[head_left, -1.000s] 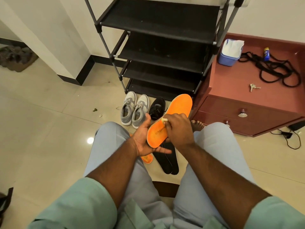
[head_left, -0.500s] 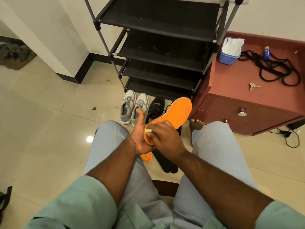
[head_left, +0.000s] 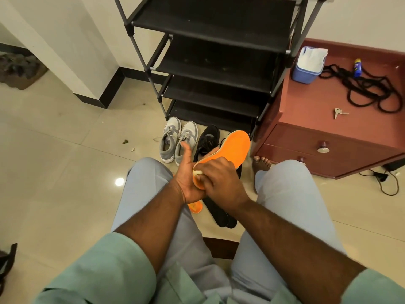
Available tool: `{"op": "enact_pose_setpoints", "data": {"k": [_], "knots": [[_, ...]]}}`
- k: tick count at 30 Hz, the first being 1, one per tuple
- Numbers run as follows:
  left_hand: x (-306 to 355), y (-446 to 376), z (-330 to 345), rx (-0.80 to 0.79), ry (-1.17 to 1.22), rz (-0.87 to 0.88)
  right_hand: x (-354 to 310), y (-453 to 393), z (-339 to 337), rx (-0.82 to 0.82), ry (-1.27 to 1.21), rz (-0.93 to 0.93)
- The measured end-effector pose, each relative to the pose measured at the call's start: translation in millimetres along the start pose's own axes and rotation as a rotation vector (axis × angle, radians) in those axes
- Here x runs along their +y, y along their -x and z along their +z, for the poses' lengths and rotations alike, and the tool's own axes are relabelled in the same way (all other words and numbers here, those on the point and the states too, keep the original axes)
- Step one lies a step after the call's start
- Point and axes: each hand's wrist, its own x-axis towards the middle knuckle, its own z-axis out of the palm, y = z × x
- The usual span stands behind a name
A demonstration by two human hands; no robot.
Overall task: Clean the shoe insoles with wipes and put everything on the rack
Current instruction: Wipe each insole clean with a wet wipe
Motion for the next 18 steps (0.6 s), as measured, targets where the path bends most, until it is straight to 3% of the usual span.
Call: {"op": "enact_pose_setpoints", "data": {"k": [3,5,8,10,14,16,18], "knots": [[-1.6,0.3,2.3,-0.038,-0.045,0.011,12.1,-8.5,-5.6,0.071,0.107,0.220],[-2.5,0.3,2.3,-0.042,-0.042,0.008,14.0,-11.0,-4.3,0.067,0.080,0.274],[-1.7,-1.7,-2.1,-0.032,-0.020,0.048,-0.4,-3.4,2.0,0.016,0.016,0.095],[-1.1,-1.3,-2.2,-0.030,-0.010,0.063,-3.3,3.3,1.9,-0.021,0.100,0.001],[-2.8,1.3,-0.4,-0.037,-0.041,0.063,11.5,-3.3,-4.0,-0.047,0.338,0.093],[-2.8,2.5,-0.8,-0.024,-0.036,0.063,11.1,-4.5,-1.7,-0.045,0.320,0.138],[-1.9,1.6,-3.4,-0.003,-0.001,0.074,4.1,-0.5,3.5,-0.030,0.231,0.052]]}}
